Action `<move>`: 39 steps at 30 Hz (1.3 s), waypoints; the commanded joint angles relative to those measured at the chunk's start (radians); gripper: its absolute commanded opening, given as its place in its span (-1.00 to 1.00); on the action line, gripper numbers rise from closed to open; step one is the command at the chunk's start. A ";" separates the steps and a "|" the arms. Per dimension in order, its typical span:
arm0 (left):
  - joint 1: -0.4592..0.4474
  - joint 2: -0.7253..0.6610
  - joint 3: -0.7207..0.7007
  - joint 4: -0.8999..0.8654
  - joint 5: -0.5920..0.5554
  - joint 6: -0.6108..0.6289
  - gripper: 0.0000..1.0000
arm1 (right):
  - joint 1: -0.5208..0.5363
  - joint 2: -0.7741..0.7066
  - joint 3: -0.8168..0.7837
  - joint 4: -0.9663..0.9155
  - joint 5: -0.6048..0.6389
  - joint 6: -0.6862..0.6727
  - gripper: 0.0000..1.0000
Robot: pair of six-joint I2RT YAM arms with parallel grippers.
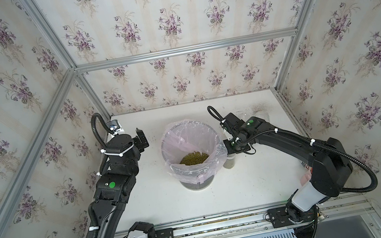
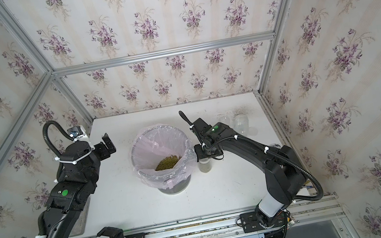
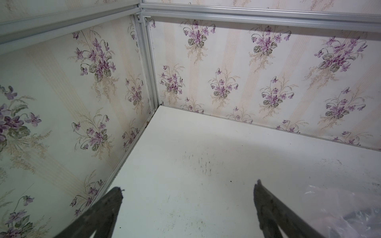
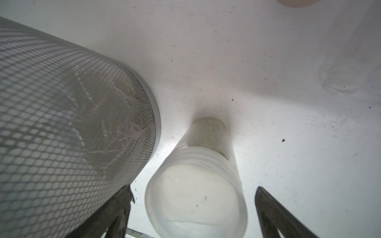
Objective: Empty moldy mung beans from jars
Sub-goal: Pick up the jar from the center of the board.
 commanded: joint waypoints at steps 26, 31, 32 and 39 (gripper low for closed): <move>0.000 0.010 0.008 0.007 -0.019 -0.023 0.99 | 0.009 0.054 -0.027 -0.007 0.099 0.006 0.62; 0.000 0.016 0.009 0.006 -0.012 -0.024 0.99 | 0.009 0.051 -0.028 -0.005 0.102 0.004 0.54; 0.000 0.016 0.010 0.004 -0.011 -0.024 0.99 | 0.009 0.051 -0.027 -0.003 0.099 0.004 0.53; 0.001 0.015 0.010 0.003 -0.011 -0.024 0.99 | 0.009 0.049 -0.025 -0.001 0.087 0.001 0.38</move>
